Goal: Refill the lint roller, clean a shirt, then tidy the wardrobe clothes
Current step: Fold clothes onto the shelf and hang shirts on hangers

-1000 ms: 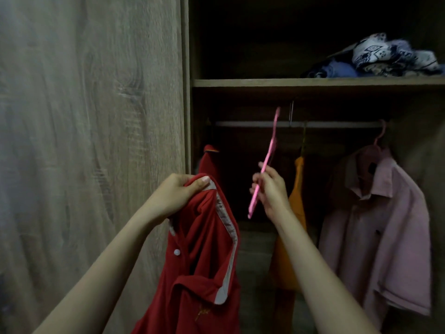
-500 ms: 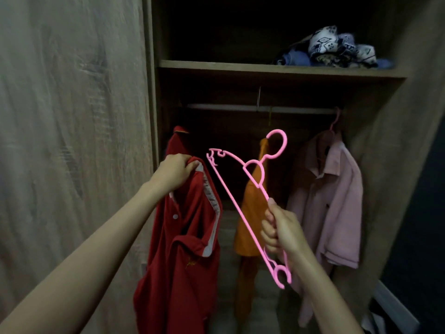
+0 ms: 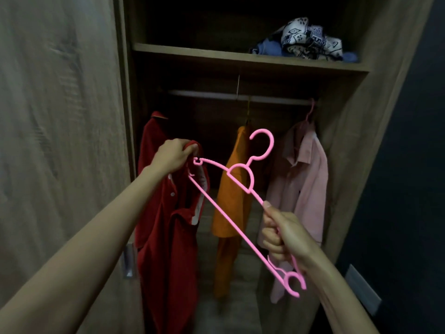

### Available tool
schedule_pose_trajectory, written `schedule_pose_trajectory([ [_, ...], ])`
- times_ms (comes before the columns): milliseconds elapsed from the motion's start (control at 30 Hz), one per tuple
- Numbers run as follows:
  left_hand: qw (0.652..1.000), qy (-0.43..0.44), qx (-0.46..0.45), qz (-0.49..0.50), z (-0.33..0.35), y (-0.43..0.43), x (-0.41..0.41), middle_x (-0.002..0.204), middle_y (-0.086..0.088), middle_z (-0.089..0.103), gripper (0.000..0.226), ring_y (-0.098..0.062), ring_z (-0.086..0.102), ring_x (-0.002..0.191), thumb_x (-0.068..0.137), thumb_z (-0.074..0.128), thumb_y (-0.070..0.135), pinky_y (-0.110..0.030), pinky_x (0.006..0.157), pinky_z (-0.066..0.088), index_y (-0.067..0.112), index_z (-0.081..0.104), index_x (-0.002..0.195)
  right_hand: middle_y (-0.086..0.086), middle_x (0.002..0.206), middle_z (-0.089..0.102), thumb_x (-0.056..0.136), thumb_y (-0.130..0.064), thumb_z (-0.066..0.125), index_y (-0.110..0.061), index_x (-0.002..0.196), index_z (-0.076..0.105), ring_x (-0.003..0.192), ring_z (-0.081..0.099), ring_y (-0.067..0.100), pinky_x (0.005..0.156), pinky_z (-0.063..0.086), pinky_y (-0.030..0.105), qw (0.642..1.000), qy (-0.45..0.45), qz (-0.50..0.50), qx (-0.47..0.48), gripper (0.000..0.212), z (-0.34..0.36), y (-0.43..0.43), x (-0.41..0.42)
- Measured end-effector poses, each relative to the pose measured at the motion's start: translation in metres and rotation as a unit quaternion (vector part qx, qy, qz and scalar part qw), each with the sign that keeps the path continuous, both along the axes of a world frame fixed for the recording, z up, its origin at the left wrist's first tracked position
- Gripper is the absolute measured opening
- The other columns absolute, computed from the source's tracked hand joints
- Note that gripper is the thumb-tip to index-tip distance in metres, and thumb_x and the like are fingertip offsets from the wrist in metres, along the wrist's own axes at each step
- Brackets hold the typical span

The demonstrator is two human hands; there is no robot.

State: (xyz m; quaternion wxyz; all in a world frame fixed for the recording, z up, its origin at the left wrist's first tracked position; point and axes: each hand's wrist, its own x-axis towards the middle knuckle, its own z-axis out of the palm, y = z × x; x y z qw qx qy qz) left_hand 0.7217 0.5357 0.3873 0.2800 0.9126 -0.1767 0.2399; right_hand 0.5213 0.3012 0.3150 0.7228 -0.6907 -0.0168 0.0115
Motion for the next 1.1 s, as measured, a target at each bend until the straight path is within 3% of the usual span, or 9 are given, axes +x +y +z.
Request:
schedule_pose_trajectory([
  [133,0.995,-0.042,0.085,-0.034,-0.003,-0.025,-0.021,0.089,-0.005,0.068,0.03,-0.031,0.064,0.087,0.097,0.044,0.048,-0.039,0.073,0.048,0.025,0.062,0.091,-0.004,0.039,0.024,0.098,-0.041,0.041,-0.021,0.058,0.033,0.03,0.019,0.008,0.036,0.02,0.008,0.999,0.022,0.03,0.032,0.045,0.002,-0.007,0.006],
  [267,0.992,-0.035,0.12,-0.012,-0.001,-0.023,-0.022,0.096,-0.006,0.068,0.032,-0.034,0.063,0.092,0.097,0.042,0.052,-0.04,0.077,0.048,0.026,0.061,0.095,-0.002,0.042,0.021,0.096,-0.043,0.042,-0.021,0.056,0.034,0.032,0.017,0.01,0.038,0.016,0.012,1.0,0.01,0.022,-0.014,0.046,0.011,-0.019,-0.006],
  [367,0.995,-0.018,0.096,-0.001,0.0,-0.014,-0.017,0.096,-0.004,0.068,0.033,-0.031,0.063,0.092,0.098,0.043,0.047,-0.037,0.076,0.046,0.022,0.065,0.1,0.0,0.043,0.021,0.096,-0.042,0.042,-0.021,0.055,0.035,0.033,0.018,0.011,0.038,0.013,0.018,0.999,-0.001,0.019,-0.041,0.046,0.018,-0.025,-0.019],
  [533,0.993,0.012,0.037,-0.109,0.001,-0.027,-0.023,0.072,0.001,0.066,0.029,-0.015,0.062,0.068,0.097,0.051,0.04,-0.039,0.07,0.049,0.019,0.066,0.082,-0.001,0.043,0.02,0.096,-0.043,0.042,-0.021,0.056,0.034,0.034,0.016,0.01,0.043,0.009,0.02,0.999,0.008,0.033,-0.026,0.046,0.012,-0.022,-0.005],
  [667,0.986,-0.039,-0.01,-0.164,0.002,-0.043,-0.038,0.075,0.002,0.066,0.03,0.003,0.058,0.067,0.098,0.051,0.034,-0.016,0.066,0.042,0.013,0.067,0.085,-0.003,0.042,0.022,0.096,-0.043,0.043,-0.021,0.055,0.034,0.032,0.016,0.009,0.041,0.01,0.015,0.999,0.014,0.031,0.007,0.047,0.011,-0.026,0.015],
  [733,0.981,-0.06,-0.028,-0.182,0.005,-0.046,-0.043,0.073,0.006,0.063,0.028,0.008,0.055,0.064,0.099,0.051,0.032,-0.012,0.064,0.04,0.012,0.066,0.086,-0.003,0.042,0.021,0.096,-0.043,0.043,-0.021,0.055,0.033,0.032,0.015,0.009,0.04,0.011,0.013,0.999,0.012,0.033,0.021,0.047,0.013,-0.03,0.021],
  [867,0.979,-0.064,-0.014,-0.192,0.013,-0.038,-0.038,0.071,0.007,0.061,0.027,0.001,0.055,0.065,0.098,0.05,0.034,-0.015,0.063,0.041,0.014,0.067,0.092,-0.004,0.041,0.024,0.097,-0.042,0.042,-0.02,0.056,0.034,0.031,0.019,0.008,0.035,0.02,0.009,0.999,-0.003,0.026,0.026,0.047,0.019,-0.036,0.028],
  [1000,0.989,-0.068,-0.017,-0.131,0.02,-0.016,-0.018,0.087,0.007,0.068,0.027,-0.006,0.063,0.084,0.098,0.05,0.035,-0.012,0.07,0.042,0.018,0.07,0.101,-0.003,0.042,0.025,0.097,-0.045,0.042,-0.023,0.054,0.037,0.033,0.02,0.01,0.037,0.02,0.012,0.999,-0.02,-0.012,-0.029,0.049,0.02,-0.035,0.026],
  [1100,0.996,-0.053,-0.033,-0.065,0.018,-0.002,0.002,0.087,0.001,0.068,0.029,-0.018,0.064,0.089,0.099,0.048,0.038,-0.026,0.072,0.04,0.018,0.07,0.101,-0.002,0.043,0.024,0.096,-0.045,0.042,-0.023,0.054,0.035,0.033,0.019,0.01,0.037,0.017,0.013,0.999,-0.017,-0.016,-0.037,0.048,0.02,-0.034,0.019],
])
